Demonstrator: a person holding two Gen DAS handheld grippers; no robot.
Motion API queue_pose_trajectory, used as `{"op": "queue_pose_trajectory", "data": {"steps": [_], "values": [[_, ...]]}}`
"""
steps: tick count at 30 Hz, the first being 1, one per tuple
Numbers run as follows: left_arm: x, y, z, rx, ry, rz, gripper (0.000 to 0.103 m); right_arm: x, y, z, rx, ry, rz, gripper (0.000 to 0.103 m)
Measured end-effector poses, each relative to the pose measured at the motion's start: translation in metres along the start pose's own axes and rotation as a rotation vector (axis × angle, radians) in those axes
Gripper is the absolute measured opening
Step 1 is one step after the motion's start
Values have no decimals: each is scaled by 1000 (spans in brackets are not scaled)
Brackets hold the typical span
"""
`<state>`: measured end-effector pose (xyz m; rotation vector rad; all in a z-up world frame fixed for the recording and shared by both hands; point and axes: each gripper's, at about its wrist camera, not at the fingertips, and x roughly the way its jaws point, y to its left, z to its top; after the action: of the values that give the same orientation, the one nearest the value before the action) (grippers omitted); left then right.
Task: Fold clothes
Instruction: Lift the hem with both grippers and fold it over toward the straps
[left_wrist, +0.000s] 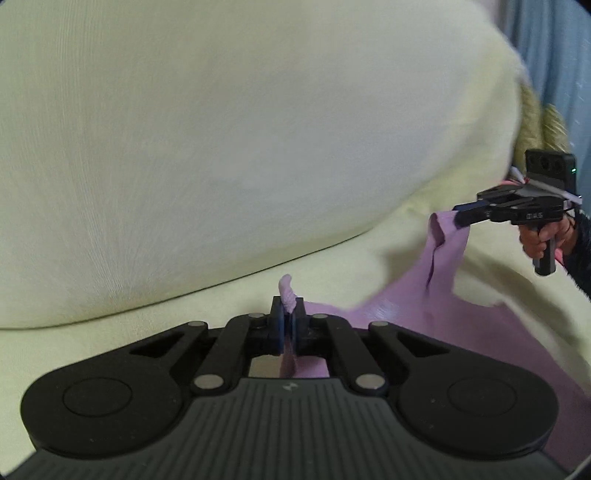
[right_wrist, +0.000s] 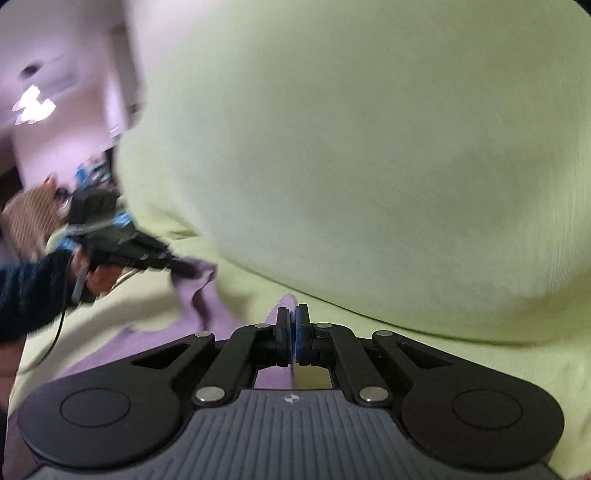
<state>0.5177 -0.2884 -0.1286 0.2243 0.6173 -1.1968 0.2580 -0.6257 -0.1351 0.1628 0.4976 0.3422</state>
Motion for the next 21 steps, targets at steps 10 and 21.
{"op": "queue_pose_trajectory", "data": {"steps": [10, 21], "values": [[-122, -166, -122, 254, 39, 19, 10, -69, 223, -117, -465, 206, -114, 2], [-131, -270, -199, 613, 123, 304, 34, -39, 325, -192, -956, 324, -577, 39]]}}
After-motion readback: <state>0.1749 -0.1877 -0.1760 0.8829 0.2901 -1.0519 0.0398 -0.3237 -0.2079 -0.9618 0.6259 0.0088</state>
